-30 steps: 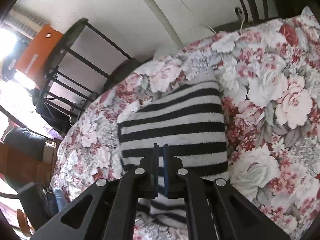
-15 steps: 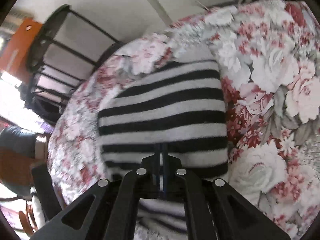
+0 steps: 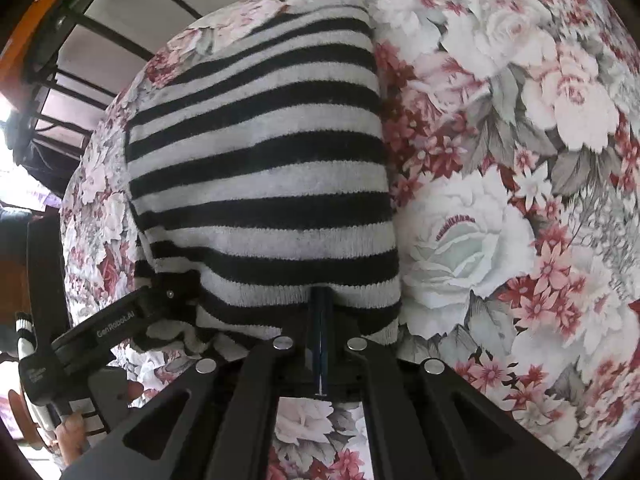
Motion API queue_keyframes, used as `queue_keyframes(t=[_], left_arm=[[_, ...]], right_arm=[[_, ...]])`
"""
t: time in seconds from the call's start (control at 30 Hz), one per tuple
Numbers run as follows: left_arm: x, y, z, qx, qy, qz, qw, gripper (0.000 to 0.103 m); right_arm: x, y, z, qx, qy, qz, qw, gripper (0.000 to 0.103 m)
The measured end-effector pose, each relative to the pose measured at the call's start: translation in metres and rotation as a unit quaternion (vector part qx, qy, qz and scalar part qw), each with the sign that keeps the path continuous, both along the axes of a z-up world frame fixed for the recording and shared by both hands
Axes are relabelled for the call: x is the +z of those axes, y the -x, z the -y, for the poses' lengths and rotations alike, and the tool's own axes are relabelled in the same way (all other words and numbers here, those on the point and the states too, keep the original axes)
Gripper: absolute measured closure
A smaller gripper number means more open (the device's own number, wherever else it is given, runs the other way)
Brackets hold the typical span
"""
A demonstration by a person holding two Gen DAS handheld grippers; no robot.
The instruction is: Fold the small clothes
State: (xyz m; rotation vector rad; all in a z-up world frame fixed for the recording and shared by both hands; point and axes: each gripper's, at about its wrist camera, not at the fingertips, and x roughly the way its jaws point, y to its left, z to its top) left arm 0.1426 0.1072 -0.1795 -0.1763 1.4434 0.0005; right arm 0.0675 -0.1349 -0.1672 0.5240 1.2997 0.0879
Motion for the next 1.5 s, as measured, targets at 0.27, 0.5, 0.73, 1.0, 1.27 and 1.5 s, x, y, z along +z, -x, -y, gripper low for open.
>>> queue_keyframes(t=[0.27, 0.5, 0.73, 1.0, 1.27, 1.5], left_arm=[[0.043, -0.006, -0.034, 0.001, 0.155, 0.062, 0.9859, 0.005], [0.022, -0.013, -0.023, -0.025, 0.181, 0.057, 0.9815, 0.005], [-0.018, -0.03, -0.018, -0.004, 0.183, 0.03, 0.9827, 0.005], [-0.023, -0.029, 0.003, -0.07, 0.167, 0.022, 0.9832, 0.004], [-0.012, -0.024, 0.033, -0.097, 0.139, 0.051, 0.9842, 0.013], [0.011, -0.016, 0.047, -0.117, 0.105, 0.084, 0.984, 0.028]], right_arm=[[0.054, 0.007, 0.047, -0.06, -0.057, 0.096, 0.992, 0.037], [0.024, 0.008, 0.08, -0.066, -0.109, 0.088, 0.988, 0.034], [-0.018, 0.002, 0.102, -0.103, -0.218, 0.084, 0.967, 0.033], [-0.051, -0.029, 0.047, -0.029, -0.228, 0.07, 0.971, 0.024], [-0.028, -0.028, 0.018, -0.01, -0.146, 0.093, 0.985, 0.04], [0.0, -0.025, 0.015, 0.0, -0.098, 0.104, 0.99, 0.049]])
